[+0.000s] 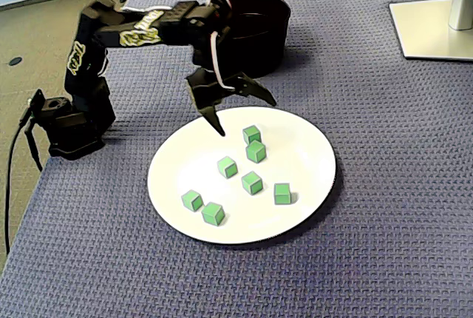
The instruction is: Pick up the items on the white plate and put them in the black container.
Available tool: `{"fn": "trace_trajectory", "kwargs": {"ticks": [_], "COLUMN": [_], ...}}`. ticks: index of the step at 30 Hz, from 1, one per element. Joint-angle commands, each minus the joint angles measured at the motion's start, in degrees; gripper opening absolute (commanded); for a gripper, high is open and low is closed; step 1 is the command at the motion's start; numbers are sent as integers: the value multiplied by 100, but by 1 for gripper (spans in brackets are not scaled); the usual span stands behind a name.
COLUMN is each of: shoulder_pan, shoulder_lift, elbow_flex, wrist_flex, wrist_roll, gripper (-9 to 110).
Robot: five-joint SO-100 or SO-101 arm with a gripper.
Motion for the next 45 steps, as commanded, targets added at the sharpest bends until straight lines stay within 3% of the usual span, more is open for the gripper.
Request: {"fn": "trace_trajectory", "kwargs": {"ticks": [1,18,28,33,37,41,45], "shoulder_pan": [-264,-712,-694,-703,-712,-694,-369], "shoulder_lift": [-290,-1099,-1529,-1635,-1661,-1283,325], "elbow_flex": [-765,-835,-1187,-1204,-1266,-1134,-896], "wrist_flex": [264,9,-123,-185,-167,-44,475], "wrist_roll": [-114,-114,-193,-141,-44,79,369], "gripper": [44,35,17,1,0,0,0]}}
